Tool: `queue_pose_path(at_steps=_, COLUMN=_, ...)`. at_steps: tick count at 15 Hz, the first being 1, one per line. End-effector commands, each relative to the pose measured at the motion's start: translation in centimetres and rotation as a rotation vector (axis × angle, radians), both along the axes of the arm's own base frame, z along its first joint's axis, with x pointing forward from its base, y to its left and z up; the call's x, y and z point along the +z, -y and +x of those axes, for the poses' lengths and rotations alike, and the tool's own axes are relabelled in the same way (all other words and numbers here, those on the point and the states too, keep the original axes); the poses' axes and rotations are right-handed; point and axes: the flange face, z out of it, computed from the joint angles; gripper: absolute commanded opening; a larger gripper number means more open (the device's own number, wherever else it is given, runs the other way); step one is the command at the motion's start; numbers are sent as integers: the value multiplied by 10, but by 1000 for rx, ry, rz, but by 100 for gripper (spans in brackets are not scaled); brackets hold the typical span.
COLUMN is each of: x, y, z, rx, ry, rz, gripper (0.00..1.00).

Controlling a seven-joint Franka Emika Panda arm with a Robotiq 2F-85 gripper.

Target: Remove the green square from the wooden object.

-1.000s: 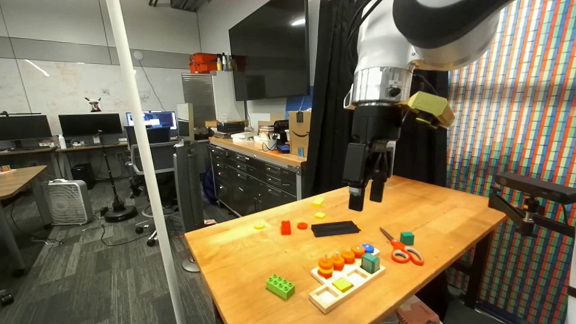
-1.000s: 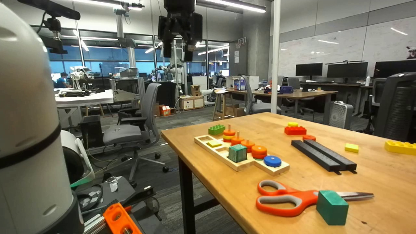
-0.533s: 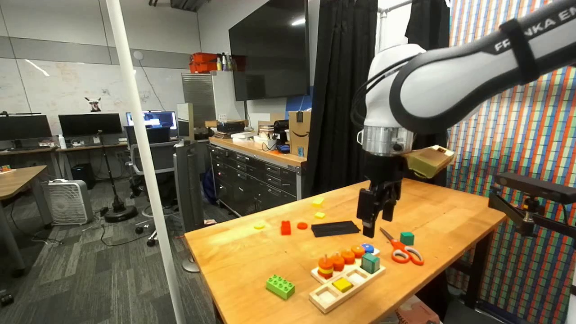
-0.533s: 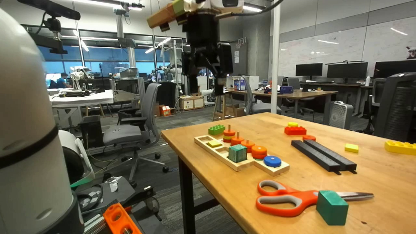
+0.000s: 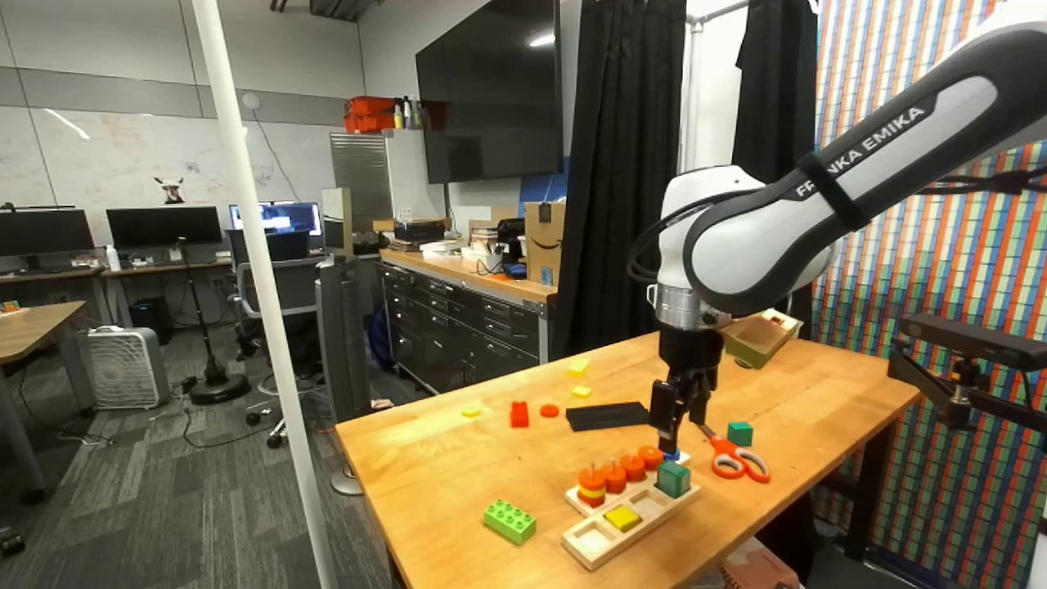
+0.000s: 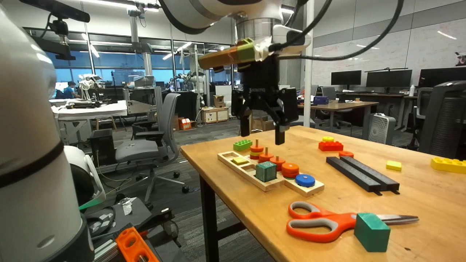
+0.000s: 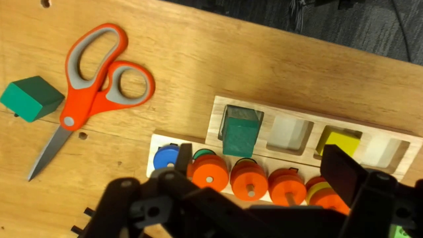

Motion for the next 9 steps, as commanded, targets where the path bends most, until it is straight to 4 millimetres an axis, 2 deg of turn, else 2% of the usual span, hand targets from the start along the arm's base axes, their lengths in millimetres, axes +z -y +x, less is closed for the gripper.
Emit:
queue_pose_path(at_steps=1, x=-25, y=14, z=10, rx=29, ry=9, rz=17, gripper=100)
queue_pose_path(at_steps=5, x=-48, y=25, z=13, rx=28, ry=-11, rz=38, gripper=100)
queue_pose_path(at_steps=9, x=-61, y=30, z=13, rx=31, ry=-31, rz=57, gripper=100)
